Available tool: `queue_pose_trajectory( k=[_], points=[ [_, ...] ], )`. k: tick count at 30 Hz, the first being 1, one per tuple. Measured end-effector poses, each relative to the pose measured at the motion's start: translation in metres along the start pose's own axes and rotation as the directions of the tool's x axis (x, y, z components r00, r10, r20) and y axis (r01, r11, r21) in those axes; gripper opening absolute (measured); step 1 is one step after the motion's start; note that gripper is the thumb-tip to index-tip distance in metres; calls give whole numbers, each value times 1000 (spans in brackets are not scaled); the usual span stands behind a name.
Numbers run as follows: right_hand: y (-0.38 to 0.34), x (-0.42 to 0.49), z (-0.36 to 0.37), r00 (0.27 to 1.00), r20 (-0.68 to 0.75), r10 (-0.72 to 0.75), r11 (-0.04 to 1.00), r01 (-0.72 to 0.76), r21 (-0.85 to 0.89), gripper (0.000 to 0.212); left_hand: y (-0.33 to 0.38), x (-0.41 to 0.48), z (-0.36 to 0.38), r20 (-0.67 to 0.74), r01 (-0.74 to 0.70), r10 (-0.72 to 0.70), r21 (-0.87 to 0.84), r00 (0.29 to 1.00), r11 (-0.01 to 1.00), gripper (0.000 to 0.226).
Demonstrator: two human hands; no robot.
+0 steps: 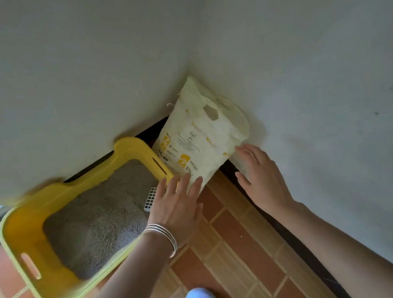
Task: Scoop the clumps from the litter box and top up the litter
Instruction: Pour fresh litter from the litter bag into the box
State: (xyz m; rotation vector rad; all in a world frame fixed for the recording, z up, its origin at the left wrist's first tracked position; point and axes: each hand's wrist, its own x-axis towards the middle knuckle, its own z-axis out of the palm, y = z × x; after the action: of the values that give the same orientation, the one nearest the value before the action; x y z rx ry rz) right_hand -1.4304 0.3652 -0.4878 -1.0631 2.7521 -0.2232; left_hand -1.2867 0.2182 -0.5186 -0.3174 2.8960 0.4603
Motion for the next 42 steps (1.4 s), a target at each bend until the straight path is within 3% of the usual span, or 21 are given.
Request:
queue_pose_trajectory(
  k=[7, 11, 14, 18, 21, 25, 33, 42],
  points=[
    [15, 49, 1, 993, 85, -86, 988, 95, -118, 64, -4, 29, -2, -32, -22, 23, 29, 999, 999, 56],
    [10, 71, 4, 997, 51, 56, 997, -59, 56, 59, -2, 37, -2, -41, -14, 15, 22, 999, 1000, 57],
    [9, 74, 8, 992, 49, 118, 986, -123, 112, 38, 1, 36, -1, -33, -25, 25, 11, 999, 1000, 57],
    [3, 67, 3, 1000, 5, -28, 992, 28, 125, 11, 4, 34, -1, -28, -14, 15, 5, 1000, 1000, 57],
    [-16, 63, -10, 987, -47, -156, 979, 161, 124, 12, 9, 27, -5, -40, 11, -12, -25, 999, 1000, 57],
    [-38, 64, -51, 976, -163, -144, 958, 179, 226, 17, 18, 13, -19, -65, 58, -61, -60, 996, 997, 57],
    [-76, 29, -136, 972, -177, -156, 918, 208, 337, 14, 42, -16, -71, -242, 132, -171, -169, 955, 977, 66],
    [-124, -26, -185, 984, -111, -141, 867, 177, 465, 14, 64, -84, -103, -412, 207, -307, -270, 858, 940, 66]
  ],
)
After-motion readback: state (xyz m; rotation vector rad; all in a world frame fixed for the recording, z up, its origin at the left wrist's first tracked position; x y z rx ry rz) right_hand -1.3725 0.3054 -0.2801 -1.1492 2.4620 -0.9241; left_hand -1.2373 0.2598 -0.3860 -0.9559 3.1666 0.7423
